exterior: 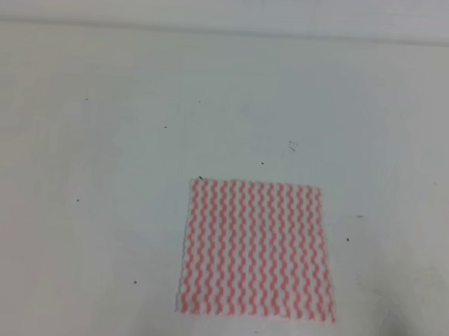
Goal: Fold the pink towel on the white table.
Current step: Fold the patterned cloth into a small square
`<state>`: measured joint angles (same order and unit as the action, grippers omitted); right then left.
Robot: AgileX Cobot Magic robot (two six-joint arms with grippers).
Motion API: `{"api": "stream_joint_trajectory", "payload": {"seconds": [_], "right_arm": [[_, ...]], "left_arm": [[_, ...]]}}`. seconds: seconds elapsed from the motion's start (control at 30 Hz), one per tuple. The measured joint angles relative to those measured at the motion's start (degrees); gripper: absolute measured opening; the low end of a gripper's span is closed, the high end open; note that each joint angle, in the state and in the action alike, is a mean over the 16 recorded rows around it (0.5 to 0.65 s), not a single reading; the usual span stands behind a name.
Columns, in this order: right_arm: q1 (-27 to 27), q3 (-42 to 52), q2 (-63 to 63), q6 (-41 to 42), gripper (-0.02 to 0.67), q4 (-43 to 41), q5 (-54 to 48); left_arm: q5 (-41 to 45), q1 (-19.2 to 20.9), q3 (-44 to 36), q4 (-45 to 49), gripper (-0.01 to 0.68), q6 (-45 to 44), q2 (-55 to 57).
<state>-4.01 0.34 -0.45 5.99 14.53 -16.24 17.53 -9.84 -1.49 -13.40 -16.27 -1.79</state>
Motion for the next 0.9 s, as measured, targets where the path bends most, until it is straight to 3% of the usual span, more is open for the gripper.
{"api": "stream_joint_trajectory", "payload": {"seconds": [0.67, 0.9], "right_arm": [[0.0, 0.2, -0.2, 0.0, -0.018, 0.1, 0.1], [0.0, 0.4, -0.6, 0.0, -0.018, 5.8, 2.6]], "left_arm": [[-2.4, 0.0, 0.6, -0.7, -0.004, 0.1, 0.7], [-5.7, -0.1, 0.7, -7.7, -0.003, 0.6, 0.8]]}}
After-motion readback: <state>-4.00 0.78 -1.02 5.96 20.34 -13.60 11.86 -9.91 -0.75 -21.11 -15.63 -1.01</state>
